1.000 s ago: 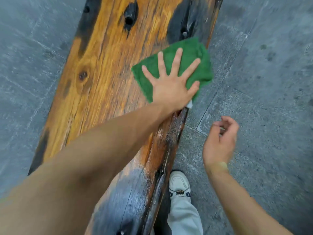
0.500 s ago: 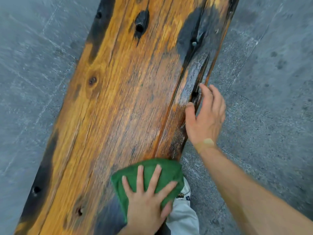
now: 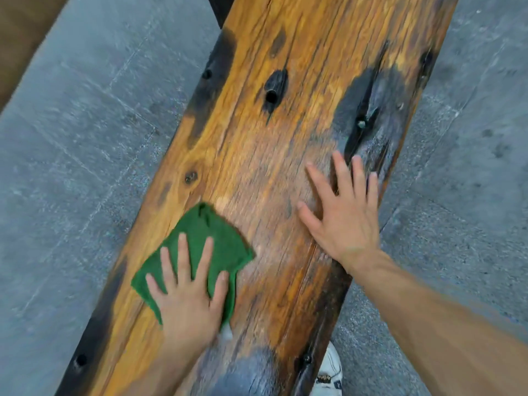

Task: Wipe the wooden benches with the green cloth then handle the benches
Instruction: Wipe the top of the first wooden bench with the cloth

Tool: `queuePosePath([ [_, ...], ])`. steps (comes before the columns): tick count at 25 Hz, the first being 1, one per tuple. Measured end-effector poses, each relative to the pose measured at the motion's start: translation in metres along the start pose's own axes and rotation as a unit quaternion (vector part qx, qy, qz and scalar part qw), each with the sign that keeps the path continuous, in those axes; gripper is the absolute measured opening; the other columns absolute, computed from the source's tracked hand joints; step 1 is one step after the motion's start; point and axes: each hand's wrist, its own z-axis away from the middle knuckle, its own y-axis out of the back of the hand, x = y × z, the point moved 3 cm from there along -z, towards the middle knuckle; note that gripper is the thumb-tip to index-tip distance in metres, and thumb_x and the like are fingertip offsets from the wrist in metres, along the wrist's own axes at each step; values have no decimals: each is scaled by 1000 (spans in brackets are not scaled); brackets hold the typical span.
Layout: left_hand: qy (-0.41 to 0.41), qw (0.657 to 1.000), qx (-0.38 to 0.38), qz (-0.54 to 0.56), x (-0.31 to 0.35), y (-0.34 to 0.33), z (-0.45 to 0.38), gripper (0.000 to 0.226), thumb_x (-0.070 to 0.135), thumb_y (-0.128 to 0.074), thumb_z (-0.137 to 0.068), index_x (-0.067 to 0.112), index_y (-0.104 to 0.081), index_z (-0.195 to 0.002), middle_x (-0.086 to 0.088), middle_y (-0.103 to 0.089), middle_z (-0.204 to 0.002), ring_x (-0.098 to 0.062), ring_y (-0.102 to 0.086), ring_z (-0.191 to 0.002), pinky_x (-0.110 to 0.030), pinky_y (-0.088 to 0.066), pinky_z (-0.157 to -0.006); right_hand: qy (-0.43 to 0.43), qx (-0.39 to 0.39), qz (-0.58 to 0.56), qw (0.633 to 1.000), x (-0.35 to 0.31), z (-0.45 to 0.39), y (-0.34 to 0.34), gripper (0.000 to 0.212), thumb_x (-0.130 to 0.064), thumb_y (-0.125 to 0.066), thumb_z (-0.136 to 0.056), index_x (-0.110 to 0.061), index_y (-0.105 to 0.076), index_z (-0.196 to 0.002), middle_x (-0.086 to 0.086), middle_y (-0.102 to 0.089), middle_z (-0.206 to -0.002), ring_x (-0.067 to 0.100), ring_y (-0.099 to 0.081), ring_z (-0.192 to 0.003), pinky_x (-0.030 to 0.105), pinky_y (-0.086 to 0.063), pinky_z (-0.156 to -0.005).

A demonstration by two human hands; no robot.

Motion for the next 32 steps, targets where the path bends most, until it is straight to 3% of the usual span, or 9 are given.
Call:
queuePosePath([
  [3, 11, 1000, -10, 12, -25, -9, 31, 68, 78, -9, -95, 49, -25, -154, 6, -3, -172, -41, -17, -152, -85, -22, -102, -1, 1, 46, 999, -7, 5, -14, 70, -68, -18, -97, -39, -7, -160, 10, -2, -169, 37, 0, -155, 63, -8, -121],
  [8, 87, 993, 51, 59, 76, 59, -252, 71, 80, -10, -90, 56, -4, -156, 5, 9, -171, -37, 8, -156, -80, 0, -112, -1, 9, 36, 999, -8, 5, -10, 75, -66, -33, -91, -39, -16, -159, 9, -9, -169, 37, -8, -155, 65, -11, -120],
  [12, -192, 976, 62, -82, 174, 57, -274, 65, 72, -14, -98, 51, -2, -158, 5, 6, -172, -37, 6, -157, -78, -4, -114, 4, 25, 24, 999, -8, 2, -9, 76, -64, -46, -85, -39, -31, -155, 9, -20, -167, 39, -21, -152, 65, -16, -119],
  [15, -426, 892, 1, -153, 84, 47, -187, 61, 69, -22, -100, 52, -11, -158, 4, -3, -172, -39, -2, -157, -78, -12, -112, 0, 33, 24, 999, -6, 2, -7, 75, -63, -49, -83, -38, -37, -153, 9, -23, -166, 39, -24, -151, 66, -18, -118],
  [18, -337, 932, 20, -133, 37, 75, -241, 62, 78, -15, -96, 60, -5, -154, 8, 2, -171, -39, -2, -156, -81, -14, -110, 9, 35, 30, 999, -10, 1, -6, 76, -64, -46, -85, -38, -32, -155, 9, -21, -166, 40, -23, -151, 65, -15, -119],
  [21, -124, 991, 52, -23, 146, 86, -339, 65, 79, -16, -94, 58, -5, -155, 8, 8, -171, -37, 7, -156, -77, -1, -115, 0, 10, 33, 999, -11, -3, -5, 77, -65, -42, -87, -39, -23, -156, 8, -14, -168, 40, -17, -152, 64, -10, -120],
  [24, -247, 966, 27, -66, 243, 70, -311, 66, 76, -12, -96, 53, -3, -158, 7, 8, -171, -37, 10, -156, -75, 2, -116, -9, -2, 28, 1000, -8, -2, -6, 74, -65, -42, -87, -40, -26, -155, 7, -16, -168, 39, -16, -153, 64, -9, -121],
  [27, -492, 858, -12, -146, 182, 45, -226, 60, 70, -12, -100, 55, -5, -157, 10, 3, -171, -34, 4, -157, -74, 1, -118, -2, 23, 14, 1000, -10, 1, -1, 63, -61, -50, -85, -37, -51, -143, 3, -41, -155, 40, -31, -146, 66, -15, -119],
  [32, -271, 956, -25, -109, 122, 98, -332, 59, 79, -8, -91, 68, -1, -149, 17, 12, -169, -29, 12, -157, -76, 0, -116, 2, 0, 15, 1000, -7, 3, -2, 71, -64, -40, -91, -38, -30, -155, 0, -21, -167, 39, -16, -153, 64, -8, -121],
])
